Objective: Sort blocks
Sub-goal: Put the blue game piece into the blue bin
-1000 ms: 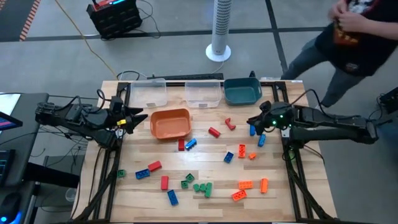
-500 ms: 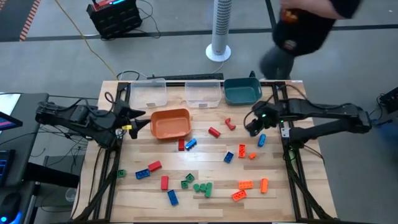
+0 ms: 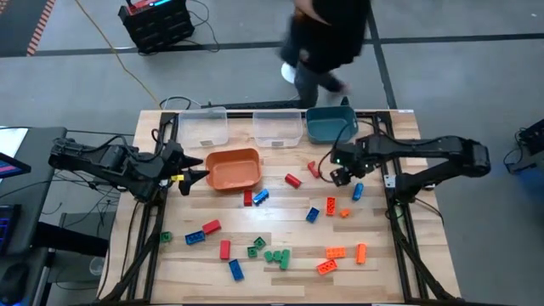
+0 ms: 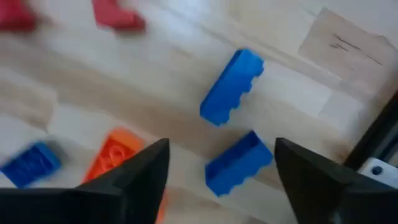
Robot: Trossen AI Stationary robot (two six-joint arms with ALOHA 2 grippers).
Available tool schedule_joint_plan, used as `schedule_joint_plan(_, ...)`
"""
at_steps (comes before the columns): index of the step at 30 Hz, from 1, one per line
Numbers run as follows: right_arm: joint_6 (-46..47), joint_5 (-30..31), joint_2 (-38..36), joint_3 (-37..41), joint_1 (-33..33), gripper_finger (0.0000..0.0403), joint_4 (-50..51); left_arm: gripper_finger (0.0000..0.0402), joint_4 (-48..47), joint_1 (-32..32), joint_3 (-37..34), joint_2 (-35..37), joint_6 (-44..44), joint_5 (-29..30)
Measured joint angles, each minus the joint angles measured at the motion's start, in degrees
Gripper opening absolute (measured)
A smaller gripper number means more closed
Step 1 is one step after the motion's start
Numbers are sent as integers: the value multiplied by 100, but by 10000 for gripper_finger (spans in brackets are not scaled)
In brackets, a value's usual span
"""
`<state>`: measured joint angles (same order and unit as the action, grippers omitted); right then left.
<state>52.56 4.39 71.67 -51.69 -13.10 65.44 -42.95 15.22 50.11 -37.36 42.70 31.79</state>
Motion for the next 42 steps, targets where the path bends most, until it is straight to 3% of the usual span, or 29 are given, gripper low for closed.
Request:
schedule_joint_plan(7, -33, 278, 270, 350, -745, 352, -654, 261, -5, 0, 0, -2, 0, 0)
schedule_joint_plan(19, 302, -24, 271, 1567, -739, 333, -2316, 261, -14, 0, -1, -10, 87, 38)
schedule_joint_plan(24, 444, 112, 270, 1769, -626, 314, -2465, 261, -14, -91, -2, -13, 82, 70)
schedule_joint_plan(30, 258, 172, 270, 1832, -554, 242, -2506, 261, -12, -293, -2, -13, -123, 73)
schedule_joint_plan(39, -288, -278, 220, 1680, -609, 51, -2410, 261, -8, -393, -2, -13, 14, -114)
schedule_joint_plan(42, -741, -323, 90, 1262, -736, 43, -2292, 261, -7, -393, -2, -13, 91, -230)
